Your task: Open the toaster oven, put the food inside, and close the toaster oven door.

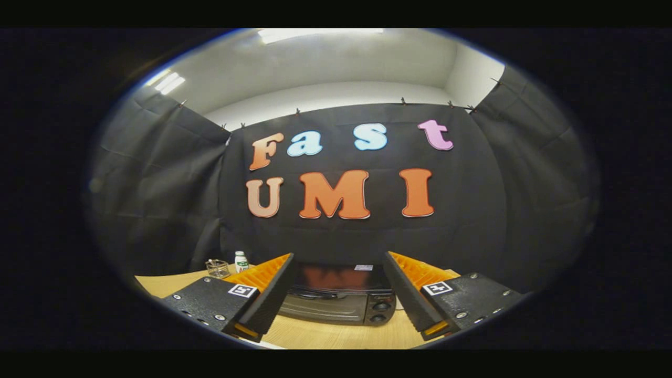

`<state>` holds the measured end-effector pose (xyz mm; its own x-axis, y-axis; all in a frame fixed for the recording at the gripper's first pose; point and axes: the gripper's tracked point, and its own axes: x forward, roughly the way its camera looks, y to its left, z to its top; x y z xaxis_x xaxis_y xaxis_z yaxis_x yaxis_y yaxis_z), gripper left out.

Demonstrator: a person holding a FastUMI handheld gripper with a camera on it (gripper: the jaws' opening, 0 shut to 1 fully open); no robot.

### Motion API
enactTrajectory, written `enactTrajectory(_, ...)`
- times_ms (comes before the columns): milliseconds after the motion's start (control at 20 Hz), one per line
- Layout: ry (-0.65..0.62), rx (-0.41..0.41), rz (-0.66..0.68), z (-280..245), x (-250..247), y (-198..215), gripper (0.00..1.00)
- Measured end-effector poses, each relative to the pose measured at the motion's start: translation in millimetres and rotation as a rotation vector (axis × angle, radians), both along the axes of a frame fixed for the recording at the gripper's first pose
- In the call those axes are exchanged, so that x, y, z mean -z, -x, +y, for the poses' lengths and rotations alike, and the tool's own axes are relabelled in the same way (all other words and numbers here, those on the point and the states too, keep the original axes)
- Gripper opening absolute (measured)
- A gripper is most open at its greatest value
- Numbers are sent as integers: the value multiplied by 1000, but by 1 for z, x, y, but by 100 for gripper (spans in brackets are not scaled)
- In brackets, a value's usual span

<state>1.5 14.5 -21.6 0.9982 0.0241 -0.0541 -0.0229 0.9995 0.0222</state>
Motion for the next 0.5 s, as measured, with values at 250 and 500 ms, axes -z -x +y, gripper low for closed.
enactTrajectory(250,-13,-25,50,20,26,-21,99)
enactTrajectory(500,-26,-68,154,51,71,-52,99)
